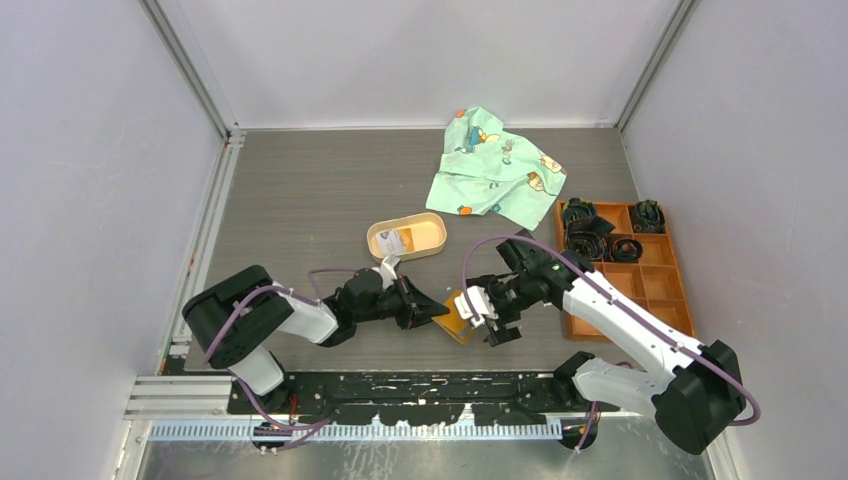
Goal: Put the credit cards into the card holder
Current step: Close the card holder at the center of the board.
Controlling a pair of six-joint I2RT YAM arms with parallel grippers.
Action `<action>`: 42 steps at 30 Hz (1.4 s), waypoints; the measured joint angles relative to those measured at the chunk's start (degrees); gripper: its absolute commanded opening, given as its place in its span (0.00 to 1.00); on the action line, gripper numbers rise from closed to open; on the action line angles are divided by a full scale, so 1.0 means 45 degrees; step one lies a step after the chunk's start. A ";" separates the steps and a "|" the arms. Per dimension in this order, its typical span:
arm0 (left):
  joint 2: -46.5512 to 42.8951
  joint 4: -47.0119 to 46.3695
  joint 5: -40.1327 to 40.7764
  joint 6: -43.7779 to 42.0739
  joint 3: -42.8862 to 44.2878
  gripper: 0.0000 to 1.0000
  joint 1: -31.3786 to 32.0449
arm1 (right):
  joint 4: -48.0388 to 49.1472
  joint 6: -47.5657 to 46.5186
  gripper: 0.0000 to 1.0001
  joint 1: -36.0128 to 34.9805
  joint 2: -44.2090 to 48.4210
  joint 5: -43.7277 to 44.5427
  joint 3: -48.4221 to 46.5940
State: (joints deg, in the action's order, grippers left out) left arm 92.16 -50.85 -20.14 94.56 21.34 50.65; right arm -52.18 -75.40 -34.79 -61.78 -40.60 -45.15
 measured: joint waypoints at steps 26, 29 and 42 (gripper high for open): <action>0.2851 -0.5129 0.0816 0.3745 -0.0107 0.00 0.0078 | 0.3225 0.1239 0.81 -0.1535 0.0121 0.2769 0.1103; 0.2846 -0.5280 0.1064 0.4007 -0.0107 0.00 0.0078 | 0.3648 0.1472 0.59 -0.1569 0.0287 0.3220 0.1180; 0.2055 -0.4401 0.1088 0.2919 -0.0160 0.45 0.0073 | 0.4051 0.3682 0.06 -0.1379 0.0729 0.3560 0.0631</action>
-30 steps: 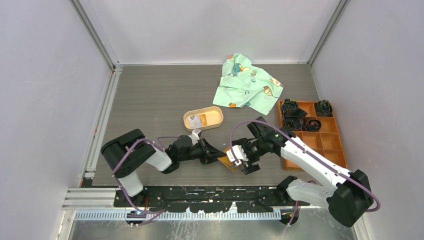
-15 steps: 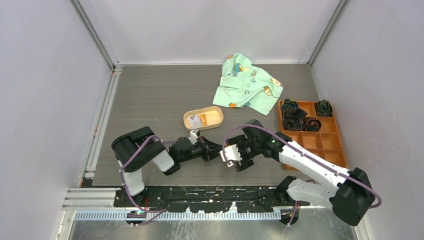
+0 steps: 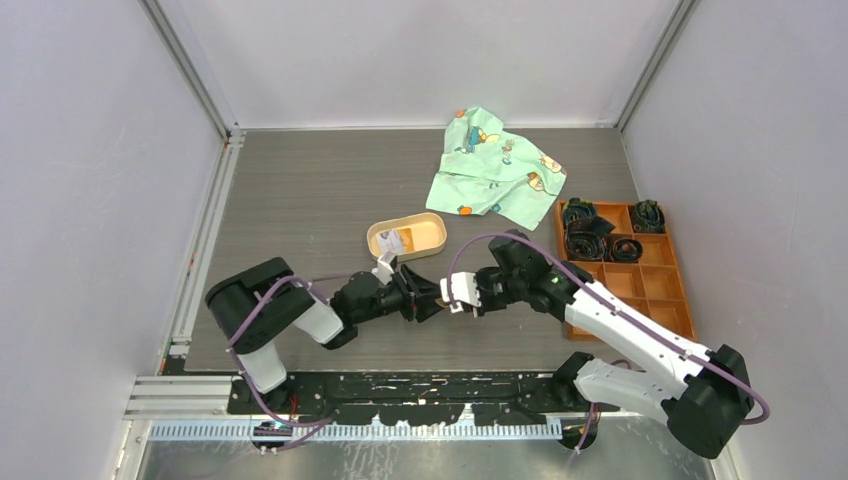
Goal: Put the credit cards into the card holder
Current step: Close the card holder at the center of the board.
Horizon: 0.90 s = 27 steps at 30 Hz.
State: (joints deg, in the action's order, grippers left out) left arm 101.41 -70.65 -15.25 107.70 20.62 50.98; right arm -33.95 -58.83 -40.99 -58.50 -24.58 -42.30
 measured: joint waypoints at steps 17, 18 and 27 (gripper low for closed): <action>-1.3270 1.1914 0.1933 -1.1370 -0.0253 0.91 0.0160 | -0.5299 0.1617 0.16 0.2093 -0.5829 -0.4138 -0.4459; -1.3925 1.2075 0.2016 -1.1924 -0.0510 0.91 0.0155 | -0.5795 0.1681 0.18 0.2093 -0.6664 -0.4289 -0.5003; -1.5028 1.1778 0.1243 -1.4498 -0.2657 0.79 0.0160 | -0.7927 0.2637 0.49 0.2093 -1.1249 -0.4503 -0.7839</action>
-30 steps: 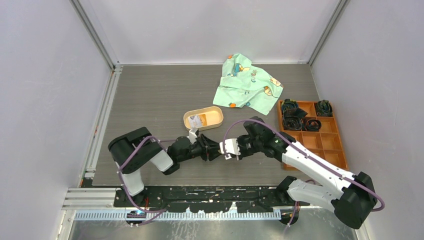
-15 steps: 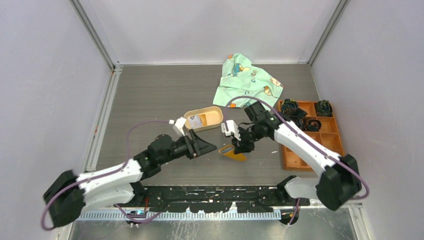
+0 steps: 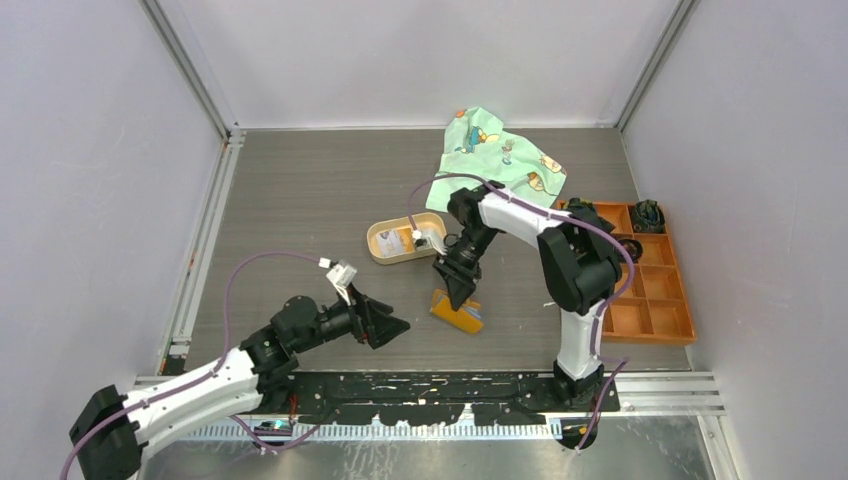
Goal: Put the credit cards into the card holder
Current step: Close the card holder at the center of the board.
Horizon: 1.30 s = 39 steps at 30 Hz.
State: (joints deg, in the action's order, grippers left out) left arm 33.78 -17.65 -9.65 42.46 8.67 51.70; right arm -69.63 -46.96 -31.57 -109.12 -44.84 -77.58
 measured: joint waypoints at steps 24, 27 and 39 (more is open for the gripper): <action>0.7135 -0.3322 -0.0933 -0.3157 0.1836 0.75 0.0000 | 0.4410 -0.0865 0.53 0.1579 0.5819 0.1821 0.3920; 0.8519 -0.3808 -0.0651 -0.2987 0.2487 0.74 0.0000 | 0.4843 -0.0865 0.57 0.1953 0.4546 0.2399 0.3895; 1.1152 -0.5401 0.0155 -0.0792 0.2351 0.59 -0.0835 | 0.4473 -0.0928 0.45 0.1151 0.2574 0.2555 0.3759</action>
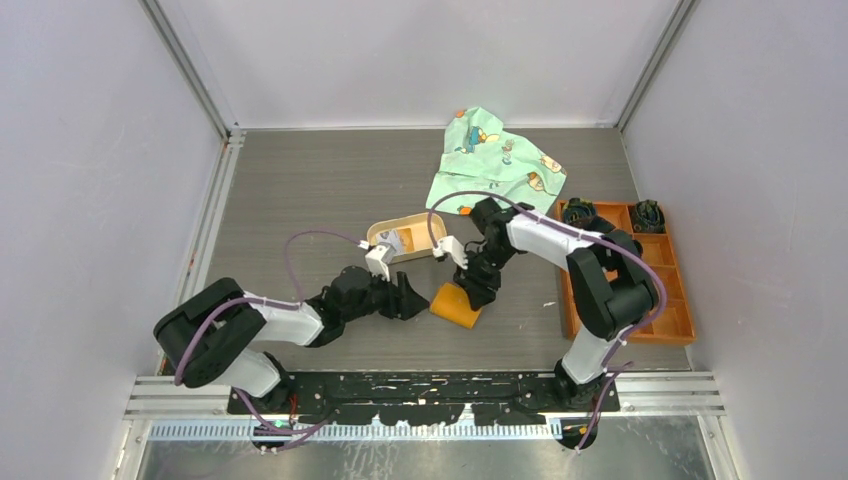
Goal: Put the credit cards into the card holder
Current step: Close the card holder at the center of the board.
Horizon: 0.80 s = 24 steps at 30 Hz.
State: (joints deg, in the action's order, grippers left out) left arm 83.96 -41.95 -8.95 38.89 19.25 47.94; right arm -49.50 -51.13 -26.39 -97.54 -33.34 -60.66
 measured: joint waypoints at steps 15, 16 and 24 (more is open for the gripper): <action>-0.5809 0.3405 0.0267 0.0112 -0.0957 0.67 -0.0311 | -0.1345 0.0223 0.57 -0.2569 0.0019 -0.2152 -0.1171; -0.6256 0.3517 0.0175 -0.0092 -0.1132 0.70 -0.0311 | -0.1360 -0.0102 0.57 -0.2385 0.0291 -0.2273 -0.1030; -0.6470 0.4716 -0.0651 -0.2302 -0.1297 0.81 -0.0311 | -0.1447 -0.2259 0.53 -0.1214 0.1962 -0.2574 -0.0034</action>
State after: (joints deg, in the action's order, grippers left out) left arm 54.85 -20.73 -11.88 28.53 13.41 46.54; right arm -56.01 -61.30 -31.86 -88.71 -44.93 -60.82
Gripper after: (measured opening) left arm 0.814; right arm 0.539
